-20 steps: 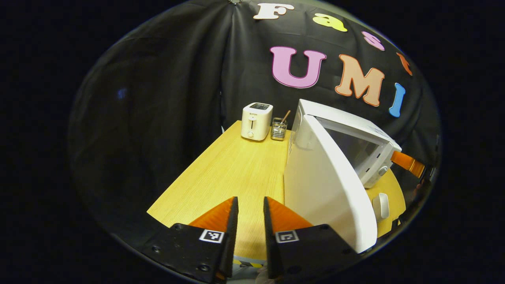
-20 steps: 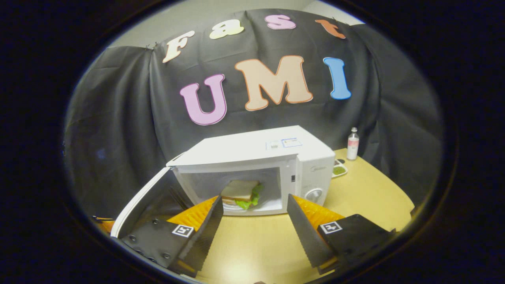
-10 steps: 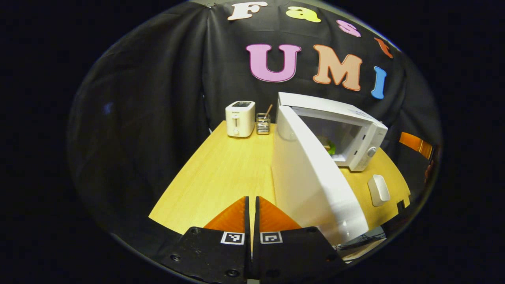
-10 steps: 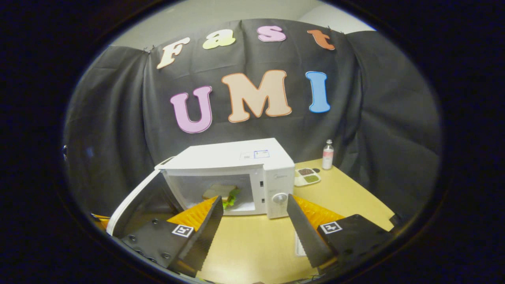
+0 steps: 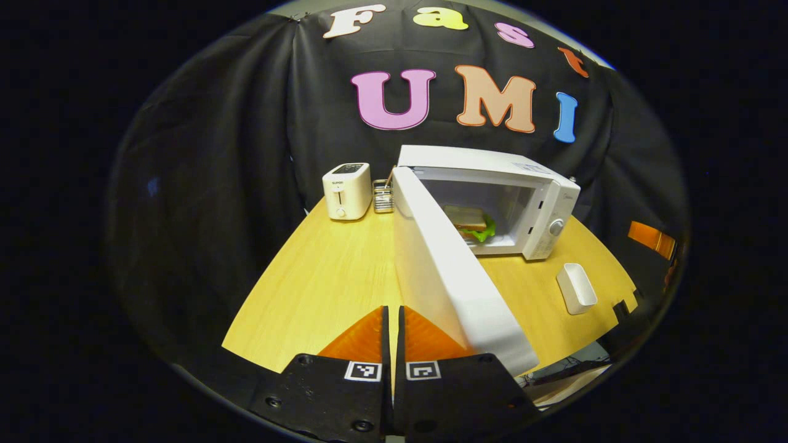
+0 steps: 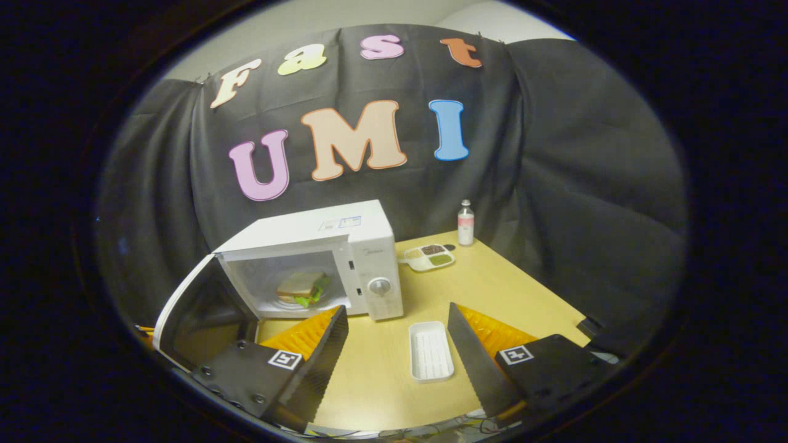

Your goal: Open the microwave oven with the left hand, put the food in, and close the microwave oven.

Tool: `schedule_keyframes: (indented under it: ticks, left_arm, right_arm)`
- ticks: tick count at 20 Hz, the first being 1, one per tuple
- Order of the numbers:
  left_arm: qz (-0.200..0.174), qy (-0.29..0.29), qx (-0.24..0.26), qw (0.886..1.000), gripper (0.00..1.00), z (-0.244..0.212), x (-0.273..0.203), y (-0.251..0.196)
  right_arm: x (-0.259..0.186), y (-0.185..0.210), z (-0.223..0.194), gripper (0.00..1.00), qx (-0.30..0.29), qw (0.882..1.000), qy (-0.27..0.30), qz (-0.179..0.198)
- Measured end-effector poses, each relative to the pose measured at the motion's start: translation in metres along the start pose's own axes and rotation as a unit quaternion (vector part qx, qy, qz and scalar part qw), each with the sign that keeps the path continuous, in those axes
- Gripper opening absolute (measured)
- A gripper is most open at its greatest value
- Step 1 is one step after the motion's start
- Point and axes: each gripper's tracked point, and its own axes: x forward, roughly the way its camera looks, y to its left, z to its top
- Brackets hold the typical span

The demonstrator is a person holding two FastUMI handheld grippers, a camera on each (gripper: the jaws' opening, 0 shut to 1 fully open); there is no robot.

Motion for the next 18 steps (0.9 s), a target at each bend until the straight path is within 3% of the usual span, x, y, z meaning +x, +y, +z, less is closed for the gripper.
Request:
schedule_keyframes:
  ticks: [1,2,3,4,12,13,14,18]
  left_arm:
    - [-0.008,0.0,-0.002,1.0,0.0,0.002,0.001,-0.011]
    - [-0.017,0.002,-0.004,1.0,0.0,0.002,0.002,-0.022]
    - [-0.027,0.0,-0.005,1.0,0.0,0.004,0.002,-0.033]
    - [-0.035,-0.003,-0.004,0.999,0.0,0.007,0.004,-0.043]
    - [-0.124,-0.023,0.002,0.992,0.01,0.033,0.022,-0.14]
    - [-0.137,-0.023,0.002,0.99,0.0,0.035,0.026,-0.155]
    - [-0.15,-0.024,-0.001,0.988,0.01,0.039,0.031,-0.168]
    - [-0.179,-0.023,-0.002,0.984,0.01,0.049,0.05,-0.206]
  right_arm:
    - [-0.004,-0.007,-0.001,0.92,-0.001,1.0,0.001,-0.005]
    - [-0.006,-0.015,-0.003,1.0,-0.001,1.0,0.001,-0.01]
    - [-0.008,-0.022,-0.004,1.0,-0.001,1.0,0.003,-0.015]
    - [-0.01,-0.028,-0.006,0.92,0.001,1.0,0.005,-0.018]
    - [-0.022,-0.065,-0.002,0.92,0.034,0.999,0.004,-0.03]
    - [-0.023,-0.068,-0.001,1.0,0.033,0.999,0.003,-0.033]
    - [-0.025,-0.07,0.0,0.92,0.034,0.999,0.002,-0.033]
    - [-0.022,-0.081,0.004,0.92,0.038,0.998,-0.002,-0.04]
